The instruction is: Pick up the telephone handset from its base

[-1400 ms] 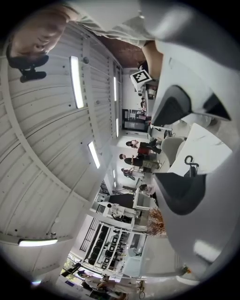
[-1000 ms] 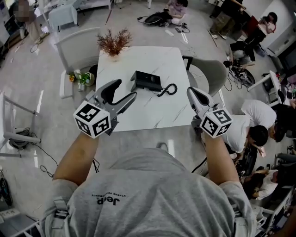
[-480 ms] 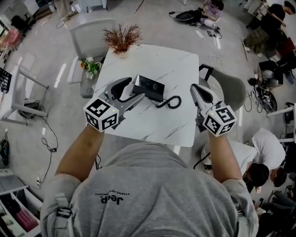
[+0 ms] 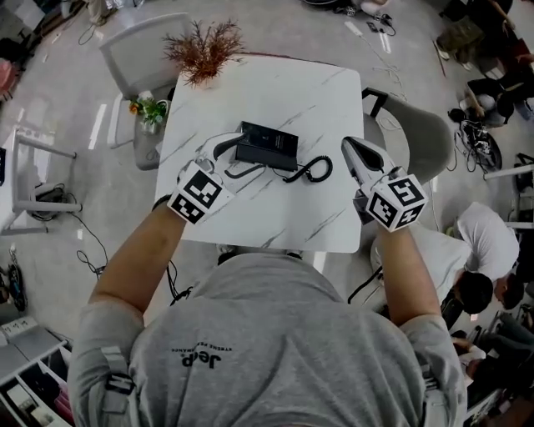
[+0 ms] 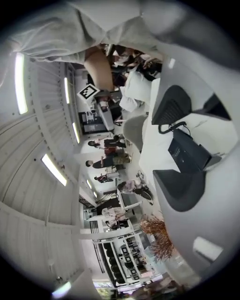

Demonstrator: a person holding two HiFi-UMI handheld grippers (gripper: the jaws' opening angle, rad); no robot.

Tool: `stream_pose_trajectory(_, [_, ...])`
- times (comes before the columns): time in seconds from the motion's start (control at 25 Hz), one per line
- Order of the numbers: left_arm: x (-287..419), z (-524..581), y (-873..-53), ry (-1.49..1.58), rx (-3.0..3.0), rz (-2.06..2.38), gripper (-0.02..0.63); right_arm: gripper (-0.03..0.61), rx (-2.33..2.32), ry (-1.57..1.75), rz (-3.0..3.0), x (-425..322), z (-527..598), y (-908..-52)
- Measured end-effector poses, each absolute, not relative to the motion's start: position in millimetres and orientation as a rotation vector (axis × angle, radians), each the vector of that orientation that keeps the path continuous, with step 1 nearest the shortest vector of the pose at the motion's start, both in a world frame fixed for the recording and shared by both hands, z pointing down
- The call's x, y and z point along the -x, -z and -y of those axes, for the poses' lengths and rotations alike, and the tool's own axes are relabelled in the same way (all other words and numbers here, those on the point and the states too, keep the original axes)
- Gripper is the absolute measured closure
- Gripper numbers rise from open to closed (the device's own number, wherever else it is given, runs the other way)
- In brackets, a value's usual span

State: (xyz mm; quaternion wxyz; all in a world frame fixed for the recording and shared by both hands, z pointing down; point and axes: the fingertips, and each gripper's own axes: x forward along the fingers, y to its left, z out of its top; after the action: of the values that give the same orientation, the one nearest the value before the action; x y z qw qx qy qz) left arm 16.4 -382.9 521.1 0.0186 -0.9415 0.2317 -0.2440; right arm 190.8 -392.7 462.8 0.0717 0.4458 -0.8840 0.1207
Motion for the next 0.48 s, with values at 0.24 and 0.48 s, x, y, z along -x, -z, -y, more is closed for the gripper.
stream_pose_trajectory(0.24, [-35.8,383.1,-589.4,1.042,2.711,-0.526,0.265,0.574,-1.341,-0.420,2.607,-188.0,389.8,-491.0])
stream_pose_trajectory(0.48, [-45.5,389.4,-653.8,1.260,2.451,-0.387,0.265,0.574,-1.333,-0.464,2.586,-196.5,391.8,-512.8])
